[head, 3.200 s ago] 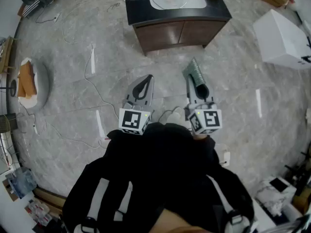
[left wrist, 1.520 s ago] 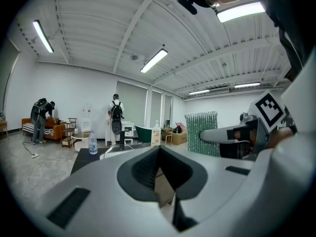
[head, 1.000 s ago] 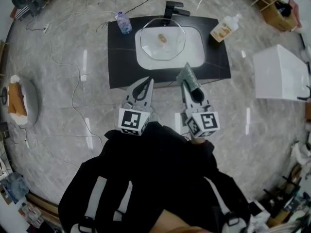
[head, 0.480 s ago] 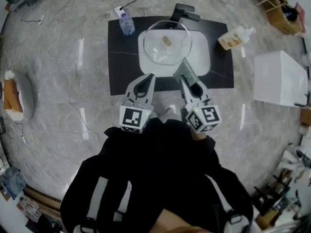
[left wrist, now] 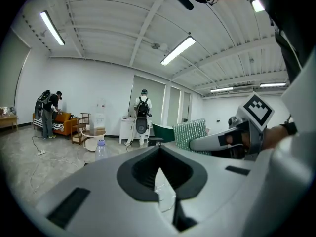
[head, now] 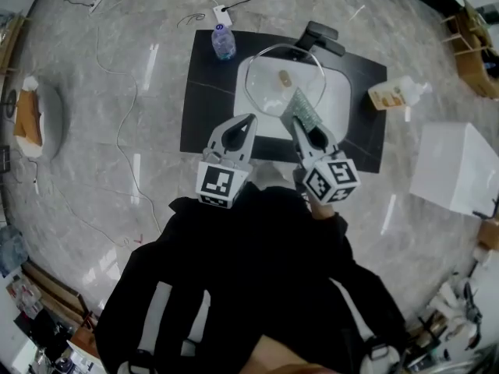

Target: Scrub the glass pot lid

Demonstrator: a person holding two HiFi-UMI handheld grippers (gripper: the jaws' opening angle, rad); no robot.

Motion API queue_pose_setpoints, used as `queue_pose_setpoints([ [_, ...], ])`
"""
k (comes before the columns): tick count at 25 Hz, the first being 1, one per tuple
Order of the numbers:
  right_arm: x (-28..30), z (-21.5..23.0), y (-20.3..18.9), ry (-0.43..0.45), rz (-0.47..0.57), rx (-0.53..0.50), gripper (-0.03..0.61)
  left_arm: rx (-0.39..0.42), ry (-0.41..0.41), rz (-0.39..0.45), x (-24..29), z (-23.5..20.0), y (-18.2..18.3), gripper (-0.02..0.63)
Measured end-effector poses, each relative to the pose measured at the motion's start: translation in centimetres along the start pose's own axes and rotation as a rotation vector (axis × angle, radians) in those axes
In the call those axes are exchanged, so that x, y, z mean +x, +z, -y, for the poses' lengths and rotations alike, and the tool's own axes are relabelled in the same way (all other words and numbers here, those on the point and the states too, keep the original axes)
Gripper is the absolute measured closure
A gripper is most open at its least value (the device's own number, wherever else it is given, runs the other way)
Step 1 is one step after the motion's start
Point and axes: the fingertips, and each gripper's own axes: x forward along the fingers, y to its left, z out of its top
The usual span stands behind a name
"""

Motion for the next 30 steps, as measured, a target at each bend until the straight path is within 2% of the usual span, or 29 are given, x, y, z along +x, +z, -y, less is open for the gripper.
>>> queue_pose_setpoints([
  [5, 2.8, 2.9, 0.1, 0.057, -0.025, 0.024, 0.515, 0.021, 0.054, -0.045, 3.5, -0.7, -0.4, 0.612],
  [15, 8.7, 7.7, -2.6, 0.124, -0.104, 0.046, 0.515, 0.034, 0.157, -0.081, 7.3, -1.7, -1.3, 0.612],
  [22, 14.9, 9.2, -4.7, 0.136, -0.161, 0.063, 0.515, 0.011, 0.154, -0.106, 9.0, -3.3, -2.2, 0.612],
  [30, 22.1, 11.1, -9.9, 0.088, -0.288, 0.070, 0.515, -0.004, 0.111, -0.156, 9.3, -5.7, -3.6, 0.612],
])
